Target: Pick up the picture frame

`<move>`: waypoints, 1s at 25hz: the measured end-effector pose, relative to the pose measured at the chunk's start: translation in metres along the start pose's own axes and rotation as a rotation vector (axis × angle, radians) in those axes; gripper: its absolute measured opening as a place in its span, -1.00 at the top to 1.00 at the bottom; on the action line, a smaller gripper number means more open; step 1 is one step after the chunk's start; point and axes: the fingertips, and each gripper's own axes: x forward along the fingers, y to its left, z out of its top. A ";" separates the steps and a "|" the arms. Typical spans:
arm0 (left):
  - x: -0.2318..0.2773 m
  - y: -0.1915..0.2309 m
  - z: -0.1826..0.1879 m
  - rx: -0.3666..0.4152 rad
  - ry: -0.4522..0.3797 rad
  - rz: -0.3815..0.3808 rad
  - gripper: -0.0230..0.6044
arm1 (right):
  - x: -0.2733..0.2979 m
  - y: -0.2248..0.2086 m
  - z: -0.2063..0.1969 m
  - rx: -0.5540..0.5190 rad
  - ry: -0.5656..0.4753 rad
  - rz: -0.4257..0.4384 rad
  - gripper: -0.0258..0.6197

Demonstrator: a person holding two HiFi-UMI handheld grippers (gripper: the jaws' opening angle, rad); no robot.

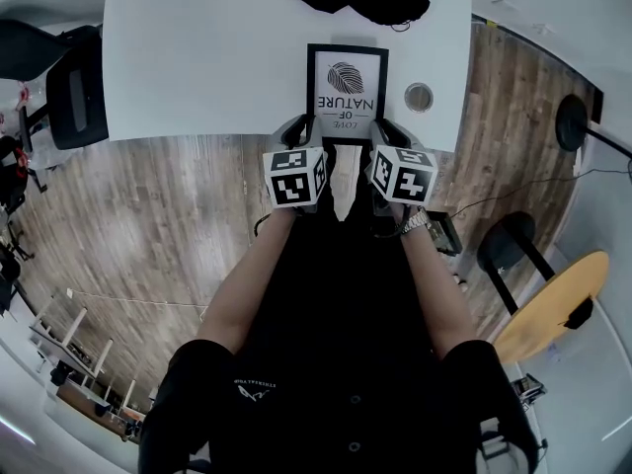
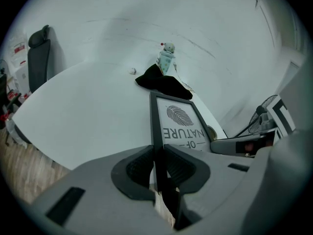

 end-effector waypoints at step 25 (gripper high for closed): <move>-0.080 -0.017 0.060 0.082 -0.231 -0.048 0.70 | -0.080 0.038 0.048 -0.045 -0.248 -0.038 0.71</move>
